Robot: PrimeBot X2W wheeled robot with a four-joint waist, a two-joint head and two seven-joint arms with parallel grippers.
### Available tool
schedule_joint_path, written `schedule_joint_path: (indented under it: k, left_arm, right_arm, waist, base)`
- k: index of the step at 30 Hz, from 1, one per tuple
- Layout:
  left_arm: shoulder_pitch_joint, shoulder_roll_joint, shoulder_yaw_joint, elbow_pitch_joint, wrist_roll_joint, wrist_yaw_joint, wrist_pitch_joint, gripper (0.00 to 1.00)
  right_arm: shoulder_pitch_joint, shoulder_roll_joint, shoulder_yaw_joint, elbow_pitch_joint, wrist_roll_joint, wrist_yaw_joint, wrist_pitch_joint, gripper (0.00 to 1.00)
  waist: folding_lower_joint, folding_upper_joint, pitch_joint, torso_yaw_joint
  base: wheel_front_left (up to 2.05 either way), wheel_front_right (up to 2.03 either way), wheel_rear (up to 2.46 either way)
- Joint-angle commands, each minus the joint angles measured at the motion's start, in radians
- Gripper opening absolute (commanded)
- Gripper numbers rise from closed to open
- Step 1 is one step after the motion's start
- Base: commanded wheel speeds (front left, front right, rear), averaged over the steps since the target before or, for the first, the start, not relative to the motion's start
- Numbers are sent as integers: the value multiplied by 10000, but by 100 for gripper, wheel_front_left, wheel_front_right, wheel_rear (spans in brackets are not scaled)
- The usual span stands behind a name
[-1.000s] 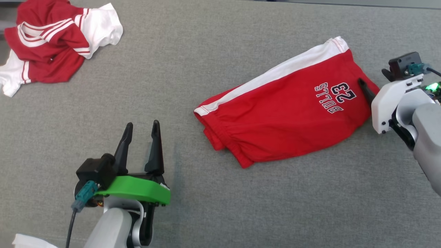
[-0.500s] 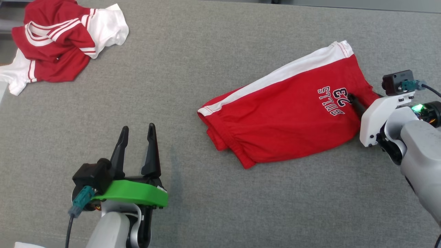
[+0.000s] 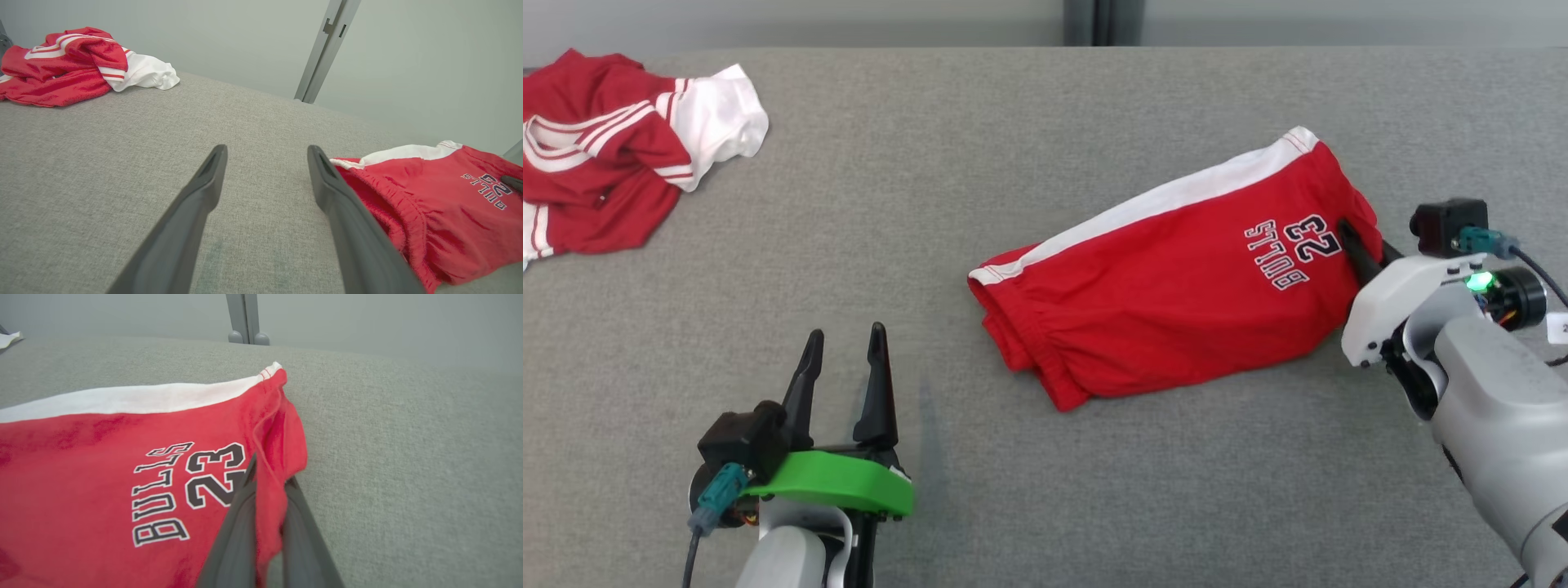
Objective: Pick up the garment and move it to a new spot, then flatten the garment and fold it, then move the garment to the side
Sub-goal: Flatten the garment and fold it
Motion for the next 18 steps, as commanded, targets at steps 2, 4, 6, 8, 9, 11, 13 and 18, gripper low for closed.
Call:
schedule_joint_path:
  k: [2,4,6,8,9,11,13,18]
  left_arm:
    - [229,-6,88,82,64,-99,6,100]
    - [276,-12,77,162,101,-153,6,100]
    - [317,-22,79,201,153,-181,6,100]
    - [358,-31,102,222,167,-174,6,100]
    - [376,-37,111,228,176,-179,6,100]
    - [391,-44,82,253,210,-202,6,100]
    - [382,-57,35,285,239,-214,6,100]
    - [299,-75,-112,362,288,-238,6,100]
  right_arm:
    - [556,108,-494,-303,51,-11,-64,0]
    - [1122,156,-1071,-675,-120,-11,-65,0]
    - [1738,259,-1658,-1102,-369,-11,-67,0]
    - [2235,377,-2247,-1543,-703,-11,-70,0]
    - [2524,491,-2571,-1785,-910,-11,-71,0]
    - [3005,671,-3108,-2154,-1267,-11,-70,0]
    - [3349,839,-3552,-2453,-1620,-11,-72,0]
    - [3593,1279,-4356,-2737,-2374,-11,-72,0]
  waist:
    - [0,0,-658,-862]
    - [0,0,-783,-1116]
    - [0,0,-871,-1315]
    - [0,0,-918,-1474]
    - [0,0,-932,-1545]
    - [0,0,-944,-1631]
    - [0,0,-943,-1656]
    - [0,0,-930,-1456]
  base:
    - [0,0,0]
    - [0,0,0]
    - [0,0,0]
    - [0,0,0]
    - [0,0,0]
    - [0,0,0]
    - [0,0,0]
    - [0,0,0]
